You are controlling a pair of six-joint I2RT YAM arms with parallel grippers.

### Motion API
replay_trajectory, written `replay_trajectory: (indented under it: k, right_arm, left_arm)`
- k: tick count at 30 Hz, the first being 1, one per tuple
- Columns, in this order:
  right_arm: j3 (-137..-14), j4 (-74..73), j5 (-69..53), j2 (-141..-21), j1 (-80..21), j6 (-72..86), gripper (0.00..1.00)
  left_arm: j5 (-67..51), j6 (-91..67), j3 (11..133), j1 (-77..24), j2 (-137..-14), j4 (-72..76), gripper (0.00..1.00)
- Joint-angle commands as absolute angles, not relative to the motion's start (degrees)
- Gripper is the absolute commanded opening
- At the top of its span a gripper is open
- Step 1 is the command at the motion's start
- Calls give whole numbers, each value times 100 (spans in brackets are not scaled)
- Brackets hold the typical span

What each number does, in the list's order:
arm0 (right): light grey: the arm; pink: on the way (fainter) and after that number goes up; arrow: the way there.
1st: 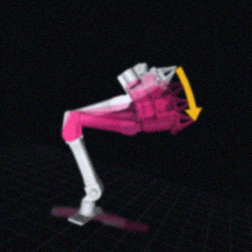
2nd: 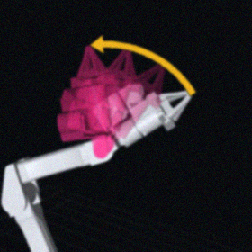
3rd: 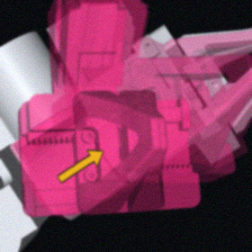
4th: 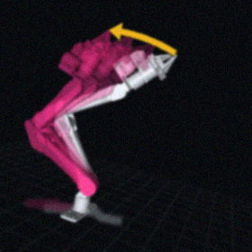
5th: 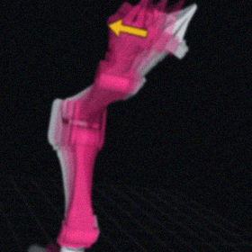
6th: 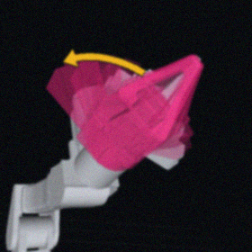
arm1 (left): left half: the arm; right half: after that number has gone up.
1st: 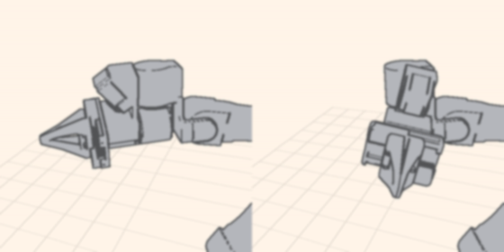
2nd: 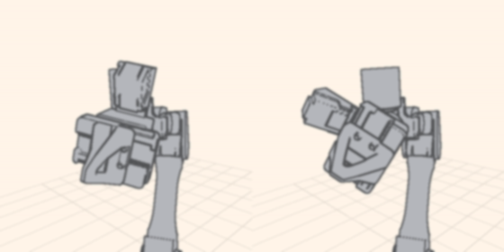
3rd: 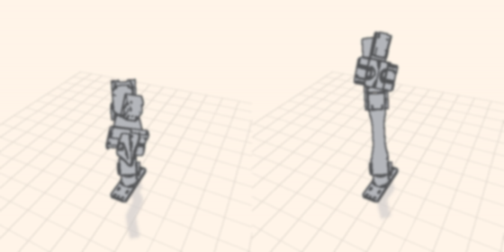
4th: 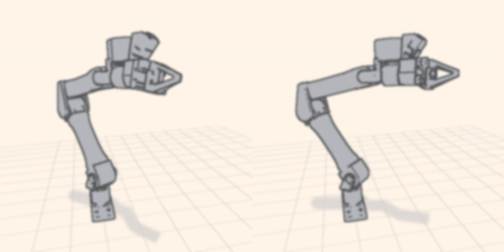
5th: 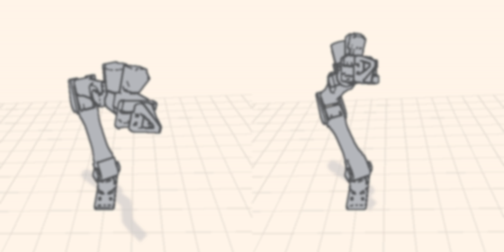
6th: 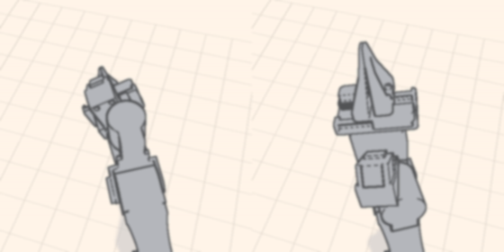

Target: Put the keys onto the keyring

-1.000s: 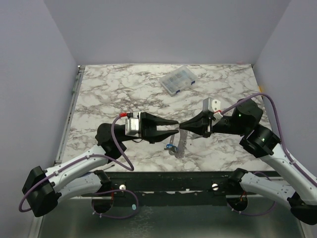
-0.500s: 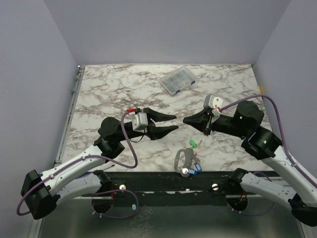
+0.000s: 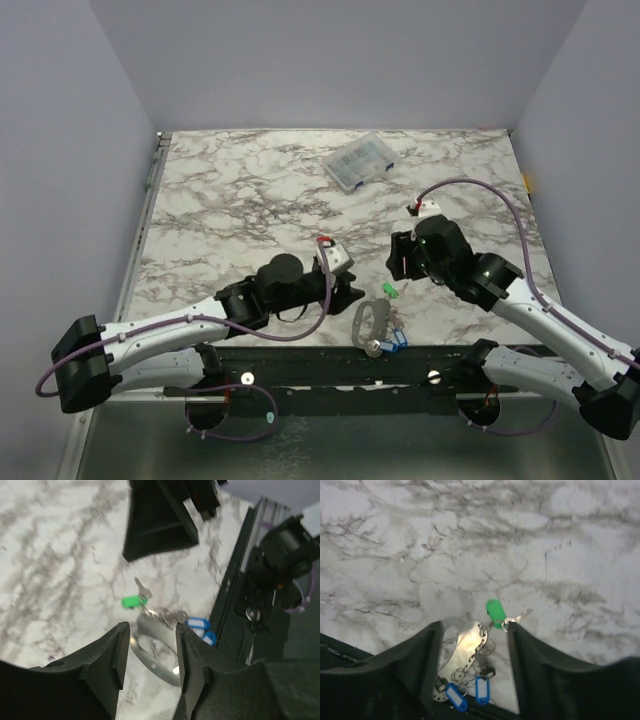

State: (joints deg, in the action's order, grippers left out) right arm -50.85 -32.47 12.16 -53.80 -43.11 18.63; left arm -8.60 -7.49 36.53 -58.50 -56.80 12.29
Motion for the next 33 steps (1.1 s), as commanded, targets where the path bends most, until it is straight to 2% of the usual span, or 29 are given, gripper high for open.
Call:
replay_trajectory:
  k: [1, 2, 5, 9, 11, 13, 16, 23, 31, 33]
  right_arm:
    - [-4977, -4552, 1892, -5486, -4324, 3539, 72]
    - [-4888, -4582, 1957, -5401, -4324, 3732, 76]
    - [-4713, -4736, 2451, -5147, -4316, 4231, 79]
    - [-4725, -5348, 3182, -5106, -4316, 5062, 79]
    - [-4728, -5734, 3434, -5177, -4321, 5608, 79]
    - [-4729, -6058, 3650, -5197, -4322, 6032, 79]
    - [-4673, -6163, 3786, -4907, -4319, 6339, 79]
    - [-4243, -5560, 3600, -4010, -4323, 6109, 79]
    - [-4190, -5363, 3554, -4083, -4316, 5940, 79]
    - [-4209, -5378, 3567, -4095, -4322, 5917, 79]
  left_arm:
    - [492, -777, 3793, -6720, -6306, 221, 50]
    - [651, -808, 3824, -6928, -6469, 190, 53]
    - [1178, -843, 4006, -7471, -6983, 127, 69]
    - [1671, -1159, 4573, -7898, -7843, 9, 78]
    - [1898, -1420, 4797, -7977, -8251, -83, 78]
    - [1998, -1433, 5006, -8050, -8622, -97, 72]
    - [2022, -1211, 5252, -8098, -9097, -123, 69]
    - [2272, -2011, 5753, -8109, -9683, -388, 69]
    - [2290, -2111, 6027, -8173, -10215, -521, 71]
    - [2346, -2019, 6091, -8201, -10344, -543, 68]
